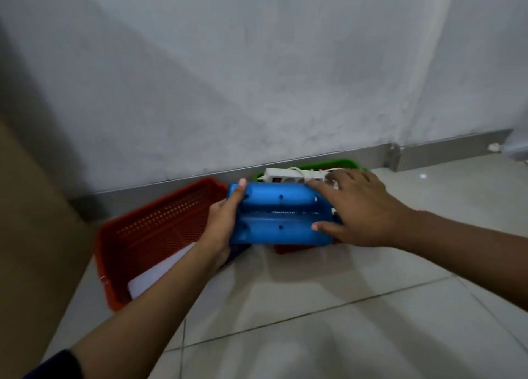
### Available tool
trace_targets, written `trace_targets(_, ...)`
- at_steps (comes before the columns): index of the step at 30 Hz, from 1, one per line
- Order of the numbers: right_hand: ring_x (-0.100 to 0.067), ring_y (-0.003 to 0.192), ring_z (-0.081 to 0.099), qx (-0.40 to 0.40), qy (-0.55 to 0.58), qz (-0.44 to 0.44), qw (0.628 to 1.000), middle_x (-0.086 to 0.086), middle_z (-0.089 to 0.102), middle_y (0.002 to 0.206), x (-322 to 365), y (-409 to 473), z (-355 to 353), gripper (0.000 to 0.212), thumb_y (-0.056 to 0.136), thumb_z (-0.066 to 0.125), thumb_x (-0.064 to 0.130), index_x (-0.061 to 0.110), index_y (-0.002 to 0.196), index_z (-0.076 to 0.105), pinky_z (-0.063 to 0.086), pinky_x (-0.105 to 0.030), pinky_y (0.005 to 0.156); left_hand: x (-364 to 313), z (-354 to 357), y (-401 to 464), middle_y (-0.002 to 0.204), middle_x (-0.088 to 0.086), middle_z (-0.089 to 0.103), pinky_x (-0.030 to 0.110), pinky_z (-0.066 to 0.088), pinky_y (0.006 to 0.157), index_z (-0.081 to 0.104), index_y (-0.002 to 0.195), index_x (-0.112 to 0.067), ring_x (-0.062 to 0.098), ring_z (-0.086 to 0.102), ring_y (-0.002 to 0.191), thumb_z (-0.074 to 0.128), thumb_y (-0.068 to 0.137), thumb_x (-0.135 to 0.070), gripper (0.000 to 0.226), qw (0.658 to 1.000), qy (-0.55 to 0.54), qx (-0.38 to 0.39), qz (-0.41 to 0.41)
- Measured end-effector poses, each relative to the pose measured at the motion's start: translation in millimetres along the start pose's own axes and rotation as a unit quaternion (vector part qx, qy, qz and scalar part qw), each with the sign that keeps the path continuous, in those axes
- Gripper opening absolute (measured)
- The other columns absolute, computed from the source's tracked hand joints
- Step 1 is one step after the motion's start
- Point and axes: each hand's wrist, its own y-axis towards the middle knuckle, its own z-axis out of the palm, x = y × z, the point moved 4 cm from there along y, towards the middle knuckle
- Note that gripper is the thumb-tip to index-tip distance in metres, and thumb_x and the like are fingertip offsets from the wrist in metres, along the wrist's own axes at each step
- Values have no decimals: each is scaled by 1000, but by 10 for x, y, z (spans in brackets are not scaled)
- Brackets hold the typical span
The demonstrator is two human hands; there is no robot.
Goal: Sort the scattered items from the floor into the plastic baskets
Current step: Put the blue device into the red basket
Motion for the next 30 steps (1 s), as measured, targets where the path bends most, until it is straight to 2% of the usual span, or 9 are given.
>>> trace_targets(2,-30,145,12,-38,-39,-47,997,-14,24,154,299,177,42,86,79,44,70,32,150,11,6,-52,117,17,-268,80,108,14,71,51,56,82,67,109,-14,33,69,97,66,71,-57,58,998,-52,-34,-20)
trace_targets(5,-31,147,2,-41,-59,-86,994,-17,4,160,659,406,186,89,80,50,63,33,151,4,-3,-55,116,41,-564,181,110,14,70,44,57,73,63,116,-17,34,68,95,57,79,-58,56,990,-101,-81,-52)
trace_targets(8,-33,147,4,-5,-6,-59,998,-10,-5,160,892,655,371,87,86,56,47,35,150,-2,11,-58,114,126,-770,302,82,10,76,32,56,52,64,104,-17,26,72,67,48,85,-59,49,981,-122,-101,-113)
trace_targets(10,-35,144,8,1,50,-49,998,-8,-1,160,987,819,466,81,87,58,33,35,149,5,28,-55,111,194,-870,366,53,8,71,29,52,35,61,87,-16,22,67,43,45,88,-57,44,971,-142,-113,-159)
trace_targets(12,-37,141,14,4,81,-55,995,-8,6,158,1056,969,580,73,89,56,24,32,148,14,39,-51,106,279,-971,426,44,10,67,29,49,31,58,84,-15,23,64,37,45,89,-55,43,962,-144,-125,-194)
trace_targets(15,-41,133,24,29,106,-60,992,-11,14,154,1128,1127,801,64,92,55,21,31,145,21,41,-47,104,397,-1080,517,48,12,69,30,51,35,57,88,-14,26,67,42,47,89,-54,41,956,-141,-130,-221)
trace_targets(20,-36,135,27,35,129,-79,988,-11,10,157,1206,1289,1124,65,98,45,16,27,151,10,40,-44,106,515,-1210,679,47,12,68,31,52,34,55,85,-11,26,66,45,48,91,-39,30,955,-120,-123,-243)
trace_targets(23,-35,133,26,15,135,-83,987,-11,10,157,1233,1343,1224,62,100,40,19,27,151,6,38,-44,107,522,-1300,774,48,9,68,31,56,41,56,86,-11,22,66,49,51,89,-34,24,960,-100,-98,-241)
trace_targets(30,-42,131,25,-44,117,-82,989,-15,17,154,1467,1517,1194,60,101,40,23,26,152,8,37,-46,105,399,-1626,974,89,12,63,29,60,55,62,91,-11,21,64,80,69,75,-26,23,972,-122,-97,-178)
